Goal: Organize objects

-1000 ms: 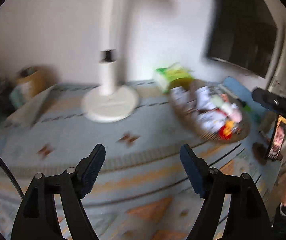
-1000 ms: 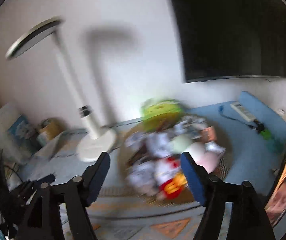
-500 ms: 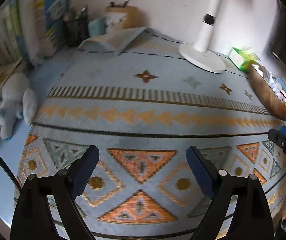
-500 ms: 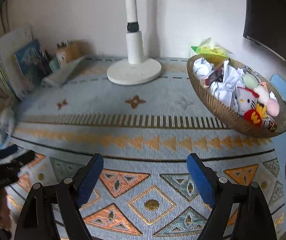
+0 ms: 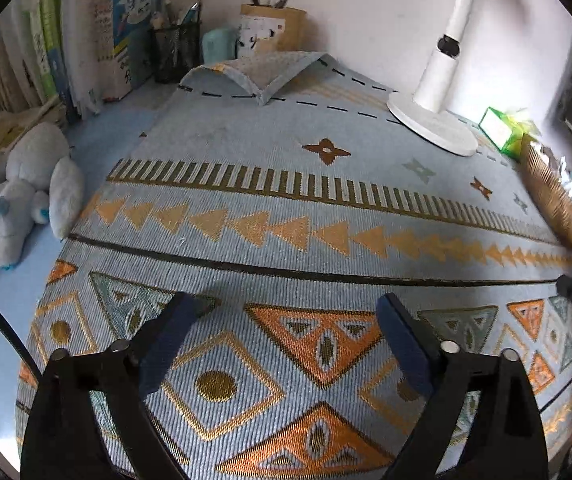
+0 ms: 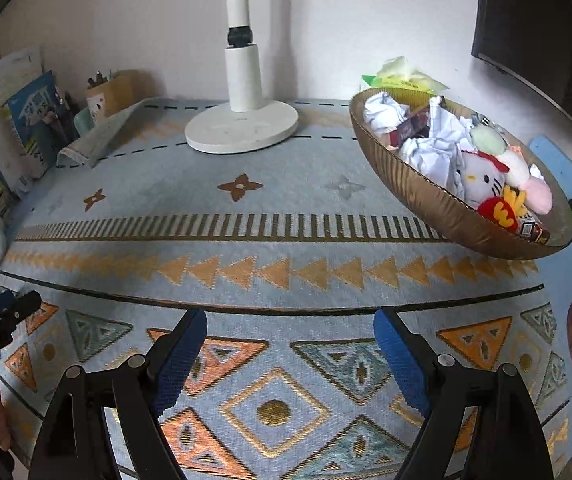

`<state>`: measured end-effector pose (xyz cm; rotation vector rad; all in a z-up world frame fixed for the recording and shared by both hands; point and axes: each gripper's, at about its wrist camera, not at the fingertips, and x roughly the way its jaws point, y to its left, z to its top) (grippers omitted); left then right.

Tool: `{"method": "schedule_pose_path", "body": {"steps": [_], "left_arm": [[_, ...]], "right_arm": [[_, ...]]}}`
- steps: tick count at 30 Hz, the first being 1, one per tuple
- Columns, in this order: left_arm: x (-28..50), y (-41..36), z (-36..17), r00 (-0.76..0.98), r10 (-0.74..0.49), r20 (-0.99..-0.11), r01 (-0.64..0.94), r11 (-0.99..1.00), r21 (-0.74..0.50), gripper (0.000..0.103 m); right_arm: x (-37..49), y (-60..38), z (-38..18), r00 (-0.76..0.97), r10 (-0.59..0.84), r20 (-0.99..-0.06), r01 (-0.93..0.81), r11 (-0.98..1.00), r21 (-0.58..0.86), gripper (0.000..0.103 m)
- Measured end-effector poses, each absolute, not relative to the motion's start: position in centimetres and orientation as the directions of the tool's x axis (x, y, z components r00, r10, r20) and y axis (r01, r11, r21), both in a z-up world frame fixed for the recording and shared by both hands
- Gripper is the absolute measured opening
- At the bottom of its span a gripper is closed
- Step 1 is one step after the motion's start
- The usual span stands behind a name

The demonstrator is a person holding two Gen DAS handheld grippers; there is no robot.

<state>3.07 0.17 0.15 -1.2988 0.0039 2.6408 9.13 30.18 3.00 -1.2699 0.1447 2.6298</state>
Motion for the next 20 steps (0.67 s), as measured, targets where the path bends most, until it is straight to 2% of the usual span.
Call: {"method": "schedule_pose_path", "body": {"steps": [3, 7, 11, 13, 14, 16, 20], "left_arm": [[2.9, 1.5, -0.2, -0.581, 0.123, -0.805, -0.217, -0.976, 0.008, 0.103], [2.8, 1.4, -0.2, -0.579, 0.134, -0.805, -0.221, -0.975, -0.003, 0.103], [2.7, 1.4, -0.3, -0.578, 0.135, -0.805, -0.221, -0.975, -0.004, 0.103], [2.8, 1.4, -0.3, -0.578, 0.136, -0.805, -0.221, -0.975, -0.006, 0.103], [2.7, 1.4, -0.3, -0.578, 0.135, -0.805, -0.22, -0.975, -0.006, 0.103], [2.8, 1.4, -0.3, -0.578, 0.136, -0.805, -0.22, -0.975, -0.007, 0.103], [2.8, 1.4, -0.3, -0.578, 0.135, -0.805, -0.22, -0.975, -0.006, 0.103]], "right_arm": [[9.2, 31.1, 2.9, -0.605, 0.182, -0.775, -0.259, -0.966, -0.024, 0.084], [7.9, 32.5, 2.1, -0.588, 0.159, -0.793, -0.251, -0.968, -0.008, 0.084], [6.1, 33.0, 0.8, -0.536, 0.175, -0.826, -0.231, -0.971, -0.056, 0.085], [6.2, 33.4, 0.3, -0.55, 0.192, -0.813, -0.261, -0.964, -0.052, 0.1], [6.3, 33.6, 0.1, -0.549, 0.202, -0.811, -0.278, -0.959, -0.051, 0.103], [6.5, 34.5, -0.1, -0.549, 0.172, -0.818, -0.302, -0.953, 0.003, 0.103], [6.5, 34.3, -0.3, -0.546, 0.179, -0.818, -0.298, -0.954, -0.01, 0.103]]}}
